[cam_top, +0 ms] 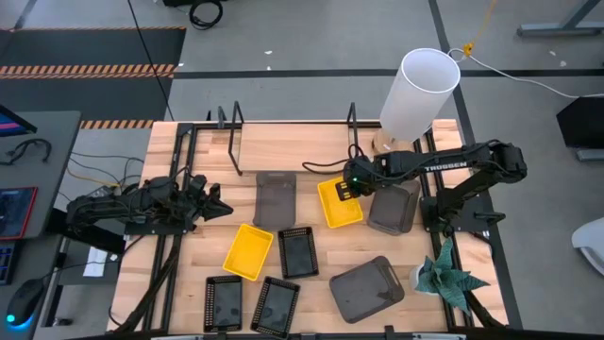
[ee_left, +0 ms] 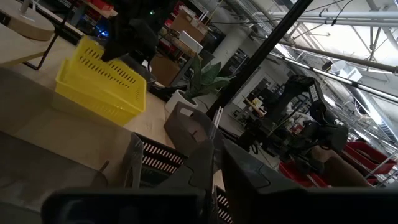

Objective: Stack baskets on shelf by color
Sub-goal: Stack the top left gray bin into the top right gray bin

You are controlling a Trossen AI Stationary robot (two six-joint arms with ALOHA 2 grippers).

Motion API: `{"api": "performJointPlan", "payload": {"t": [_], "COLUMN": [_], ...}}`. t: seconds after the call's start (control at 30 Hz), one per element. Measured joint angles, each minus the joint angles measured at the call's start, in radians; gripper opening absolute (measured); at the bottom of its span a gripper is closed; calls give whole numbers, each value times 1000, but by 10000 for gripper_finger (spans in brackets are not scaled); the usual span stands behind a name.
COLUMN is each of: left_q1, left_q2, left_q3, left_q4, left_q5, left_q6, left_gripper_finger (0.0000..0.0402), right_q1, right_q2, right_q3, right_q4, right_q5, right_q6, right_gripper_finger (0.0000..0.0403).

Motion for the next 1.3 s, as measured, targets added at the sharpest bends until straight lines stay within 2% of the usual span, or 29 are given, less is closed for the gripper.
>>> {"api": "performJointPlan", "payload": {"t": [0.17, 0.4, 0.73, 0.93, 1.17, 1.3], "left_q1": [0, 0, 0, 0, 0, 0], "left_q2": [0, 0, 0, 4, 30, 38], "left_q3": [0, 0, 0, 0, 0, 0], "left_q4": [0, 0, 2, -1, 1, -2], "left_q5": [0, 0, 0, 0, 0, 0], "left_q6": [0, 0, 0, 0, 0, 0], "left_gripper_finger": [33, 32, 37, 30, 36, 38], "right_q1": [-18, -25, 72, 117, 165, 189], "right_q2": [-1, -3, 22, 113, 282, 367], "right_q3": [22, 139, 162, 183, 437, 612], "right_q4": [-40, -65, 242, 458, 434, 408], "right_q5": [-33, -45, -46, -83, -83, -55], "right_q6": [-47, -173, -289, -335, -476, -626], "right_gripper_finger": [121, 156, 158, 157, 157, 157]}}
